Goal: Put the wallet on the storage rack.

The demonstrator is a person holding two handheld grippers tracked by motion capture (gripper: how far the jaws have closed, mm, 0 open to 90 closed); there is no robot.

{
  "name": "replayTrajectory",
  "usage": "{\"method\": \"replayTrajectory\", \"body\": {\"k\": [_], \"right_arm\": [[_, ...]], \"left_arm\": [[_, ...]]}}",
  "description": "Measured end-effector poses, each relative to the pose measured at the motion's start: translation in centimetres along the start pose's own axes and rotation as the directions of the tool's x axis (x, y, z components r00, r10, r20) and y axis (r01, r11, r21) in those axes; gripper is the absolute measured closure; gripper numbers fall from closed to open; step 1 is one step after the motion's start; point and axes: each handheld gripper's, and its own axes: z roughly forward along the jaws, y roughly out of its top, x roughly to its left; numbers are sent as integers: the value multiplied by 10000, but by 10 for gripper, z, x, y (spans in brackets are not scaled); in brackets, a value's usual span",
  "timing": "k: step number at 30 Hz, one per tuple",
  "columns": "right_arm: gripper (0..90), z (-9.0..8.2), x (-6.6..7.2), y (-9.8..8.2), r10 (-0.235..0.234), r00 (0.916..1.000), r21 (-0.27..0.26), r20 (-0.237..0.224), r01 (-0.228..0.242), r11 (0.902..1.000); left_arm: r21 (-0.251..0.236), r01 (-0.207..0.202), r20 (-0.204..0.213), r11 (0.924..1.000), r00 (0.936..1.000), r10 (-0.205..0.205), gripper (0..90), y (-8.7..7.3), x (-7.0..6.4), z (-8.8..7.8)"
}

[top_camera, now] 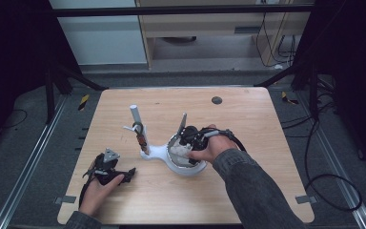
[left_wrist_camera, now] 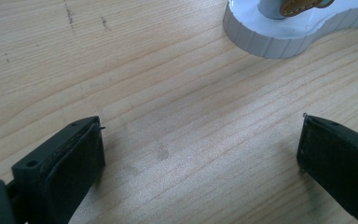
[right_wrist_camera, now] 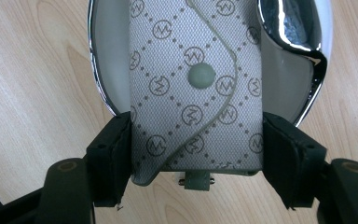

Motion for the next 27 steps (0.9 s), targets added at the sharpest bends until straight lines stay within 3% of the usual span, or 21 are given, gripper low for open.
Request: {"method": "replayTrajectory", "body": {"k": [27], "right_arm": [[313,7,0,5,88,9998,-5,-150,-88,10000]], "left_arm": [[-2,-38,32,10000,10000,38,0,0,0,0]]}}
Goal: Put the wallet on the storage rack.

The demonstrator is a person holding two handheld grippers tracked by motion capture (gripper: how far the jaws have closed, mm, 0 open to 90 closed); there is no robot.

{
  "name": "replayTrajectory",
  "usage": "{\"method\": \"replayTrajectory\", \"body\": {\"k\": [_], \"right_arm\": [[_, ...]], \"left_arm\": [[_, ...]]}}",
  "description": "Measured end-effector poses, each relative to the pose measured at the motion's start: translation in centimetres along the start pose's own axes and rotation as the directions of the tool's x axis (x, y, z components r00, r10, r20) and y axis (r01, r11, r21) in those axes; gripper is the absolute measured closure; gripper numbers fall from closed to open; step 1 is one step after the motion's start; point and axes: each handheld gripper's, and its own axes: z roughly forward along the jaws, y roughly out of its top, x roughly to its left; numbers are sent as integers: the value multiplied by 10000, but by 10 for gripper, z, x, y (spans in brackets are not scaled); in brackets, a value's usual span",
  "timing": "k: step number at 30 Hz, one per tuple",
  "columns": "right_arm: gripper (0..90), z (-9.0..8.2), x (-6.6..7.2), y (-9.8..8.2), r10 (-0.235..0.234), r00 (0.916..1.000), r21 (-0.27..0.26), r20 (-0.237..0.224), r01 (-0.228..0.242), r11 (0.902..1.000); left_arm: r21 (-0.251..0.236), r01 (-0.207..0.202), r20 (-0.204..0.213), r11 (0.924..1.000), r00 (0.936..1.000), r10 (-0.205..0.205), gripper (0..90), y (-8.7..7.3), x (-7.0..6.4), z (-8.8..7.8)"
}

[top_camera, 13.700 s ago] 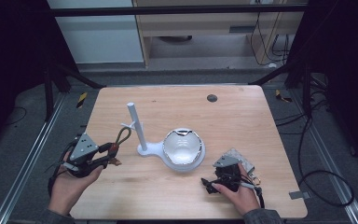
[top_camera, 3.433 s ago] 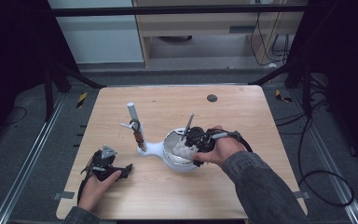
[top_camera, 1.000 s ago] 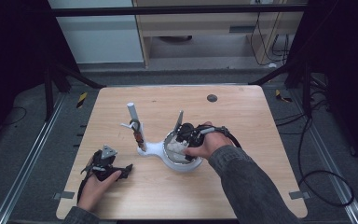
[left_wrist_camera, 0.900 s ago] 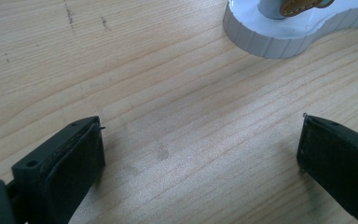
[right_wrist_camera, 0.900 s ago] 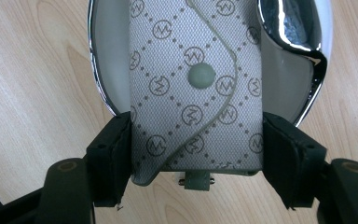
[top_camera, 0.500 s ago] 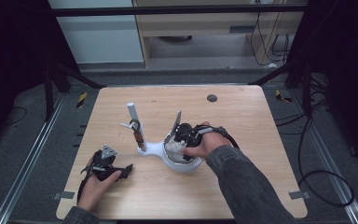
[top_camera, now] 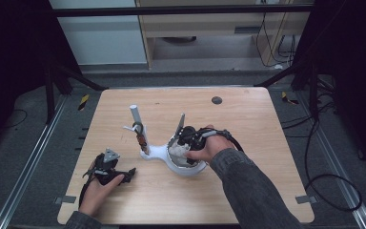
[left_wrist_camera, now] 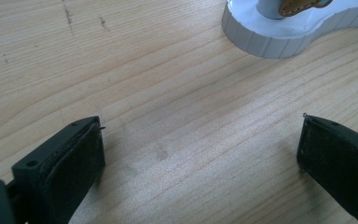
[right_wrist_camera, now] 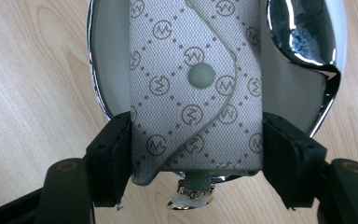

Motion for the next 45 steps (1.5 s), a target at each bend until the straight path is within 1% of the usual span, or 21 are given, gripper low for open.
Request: {"method": "replayTrajectory", "body": {"k": [2,7,8,9,10,11,12,16,23,28,36,45], "right_arm": [[313,0,0,0,-73,10000,10,11,73,10000],[300,2,1,2,-12,10000,23,16,12,10000],[272,3,1,2,-10,10000,13,-21,10,10000],[169,4,2,2,17,9998,-22,-192,-18,10000],[149,3,2,3,79,9997,-6,-250,-79,10000],[174,1,2,3,139,9997,-213,-218,-144,9997],[166,0,2,3,159,9996,-340,-248,-167,9993],[160,-4,3,3,282,9992,-502,-270,-296,9983],[167,-5,4,2,198,9995,-513,-231,-210,9985],[165,-7,4,1,294,9992,-546,-269,-309,9980],[163,-9,4,-2,252,9992,-606,-312,-271,9978],[164,-11,4,-5,368,9989,-699,-299,-388,9968]], "left_arm": [[-1,11,1,10000,10000,-11,0,0,0,0],[1,9,6,10000,10000,-9,0,0,0,0],[0,7,9,10000,10000,-7,0,0,0,0],[-2,9,10,10000,10000,-9,0,0,0,0],[-3,6,14,10000,10000,-6,0,0,0,0],[-3,2,14,10000,10000,-2,0,0,0,0],[-6,6,16,10000,10000,-6,0,0,0,0],[-3,-2,18,10000,10000,2,0,0,0,0],[-7,-1,18,10000,10000,1,0,0,0,0],[-7,-2,20,10000,10000,2,0,0,0,0],[-5,-4,26,10000,10000,4,0,0,0,0],[-25,-6,27,10000,10000,6,0,0,0,0]]}}
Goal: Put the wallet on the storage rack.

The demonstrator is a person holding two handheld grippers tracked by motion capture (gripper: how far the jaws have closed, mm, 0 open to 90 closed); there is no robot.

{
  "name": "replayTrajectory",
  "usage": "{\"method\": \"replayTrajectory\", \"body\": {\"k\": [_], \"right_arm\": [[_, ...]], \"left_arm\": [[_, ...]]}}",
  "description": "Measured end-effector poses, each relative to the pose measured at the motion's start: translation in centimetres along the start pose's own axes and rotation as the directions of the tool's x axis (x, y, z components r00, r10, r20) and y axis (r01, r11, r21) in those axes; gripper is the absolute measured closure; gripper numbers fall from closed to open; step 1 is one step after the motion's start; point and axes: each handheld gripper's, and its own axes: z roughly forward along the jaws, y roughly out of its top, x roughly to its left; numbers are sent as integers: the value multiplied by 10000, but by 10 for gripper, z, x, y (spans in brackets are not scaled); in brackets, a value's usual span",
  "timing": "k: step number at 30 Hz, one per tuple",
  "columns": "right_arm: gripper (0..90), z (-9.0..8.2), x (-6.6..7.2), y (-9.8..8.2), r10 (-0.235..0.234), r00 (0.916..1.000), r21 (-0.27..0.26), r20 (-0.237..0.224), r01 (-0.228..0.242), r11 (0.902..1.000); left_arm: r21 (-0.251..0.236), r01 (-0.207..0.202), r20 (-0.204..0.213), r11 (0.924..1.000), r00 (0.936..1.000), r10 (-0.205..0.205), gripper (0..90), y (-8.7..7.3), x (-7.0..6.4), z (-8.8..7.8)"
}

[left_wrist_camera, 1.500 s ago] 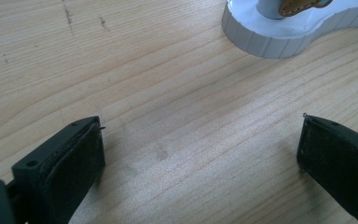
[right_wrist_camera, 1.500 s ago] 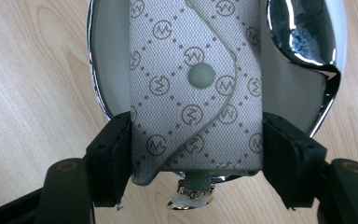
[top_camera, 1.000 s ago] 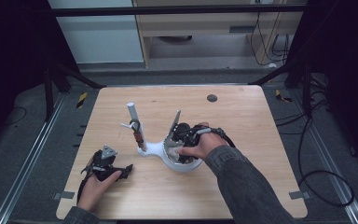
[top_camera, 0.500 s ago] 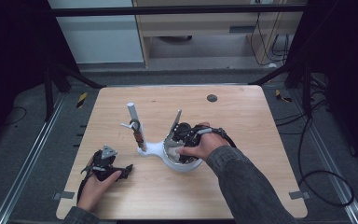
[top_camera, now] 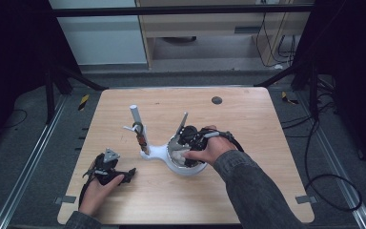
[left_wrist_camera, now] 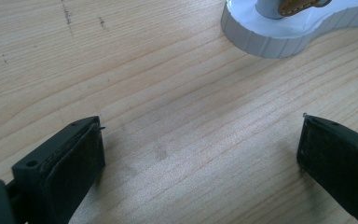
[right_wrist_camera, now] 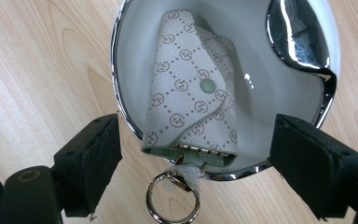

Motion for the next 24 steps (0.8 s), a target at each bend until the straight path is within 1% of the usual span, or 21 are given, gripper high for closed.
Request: {"method": "replayTrajectory", "body": {"k": [13,14,20,21,24], "right_arm": [[144,-8,1,-9,119,9999,-350,22,-118,9993],[144,-10,0,-10,85,10000,-429,35,-83,9990],[126,-14,0,-14,213,9998,-725,-6,-213,9971],[120,-16,-1,-17,299,9996,-808,8,-297,9963],[102,-17,-3,-20,331,9994,-974,73,-322,9947]], "left_arm": [[-5,-1,0,10000,10000,1,0,0,0,0],[-5,2,2,10000,10000,-2,0,0,0,0],[-3,-5,3,10000,10000,5,0,0,0,0],[-3,-1,3,10000,10000,1,0,0,0,0],[-1,-2,8,10000,10000,2,0,0,0,0]]}}
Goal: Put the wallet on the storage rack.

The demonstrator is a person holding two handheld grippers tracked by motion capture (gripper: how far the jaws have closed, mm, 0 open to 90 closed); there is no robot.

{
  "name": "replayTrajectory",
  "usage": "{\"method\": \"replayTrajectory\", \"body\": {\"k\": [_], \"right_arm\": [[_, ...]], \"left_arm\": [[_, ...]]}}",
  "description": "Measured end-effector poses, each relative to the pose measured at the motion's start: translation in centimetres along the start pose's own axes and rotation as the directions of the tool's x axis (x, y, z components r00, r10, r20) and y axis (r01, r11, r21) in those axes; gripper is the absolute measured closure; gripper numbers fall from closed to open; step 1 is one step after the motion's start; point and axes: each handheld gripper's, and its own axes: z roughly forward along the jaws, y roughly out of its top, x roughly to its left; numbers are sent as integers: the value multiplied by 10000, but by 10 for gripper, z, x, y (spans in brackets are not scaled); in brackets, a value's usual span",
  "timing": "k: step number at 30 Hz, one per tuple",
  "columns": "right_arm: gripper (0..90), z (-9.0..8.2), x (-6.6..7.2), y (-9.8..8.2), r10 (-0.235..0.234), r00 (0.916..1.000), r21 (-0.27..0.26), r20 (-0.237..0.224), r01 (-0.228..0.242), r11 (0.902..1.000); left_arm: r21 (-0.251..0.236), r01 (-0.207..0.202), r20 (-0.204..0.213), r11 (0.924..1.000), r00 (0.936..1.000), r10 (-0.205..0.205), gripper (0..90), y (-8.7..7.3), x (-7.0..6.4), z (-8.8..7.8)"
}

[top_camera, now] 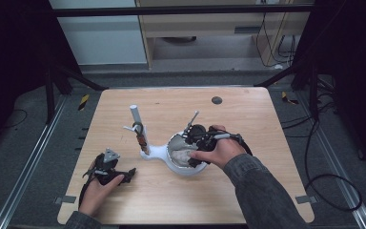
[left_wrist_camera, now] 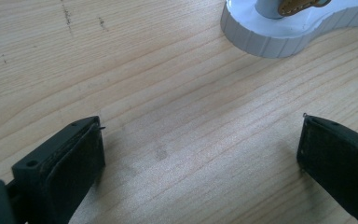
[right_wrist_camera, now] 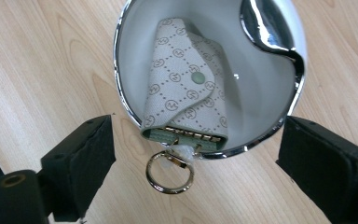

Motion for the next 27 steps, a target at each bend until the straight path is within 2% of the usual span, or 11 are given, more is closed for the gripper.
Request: {"method": "replayTrajectory", "body": {"k": [11,18,27], "right_arm": [[67,-12,-8,-15,556,9984,-756,112,-546,9956],[55,-22,-12,-27,831,9963,-1404,199,-795,9869],[53,-29,-22,-40,1151,9922,-1953,480,-1037,9752]], "left_arm": [[2,-27,11,10000,10000,27,0,0,0,0],[2,-1,13,10000,10000,1,0,0,0,0],[21,-19,19,10000,10000,19,0,0,0,0]]}}
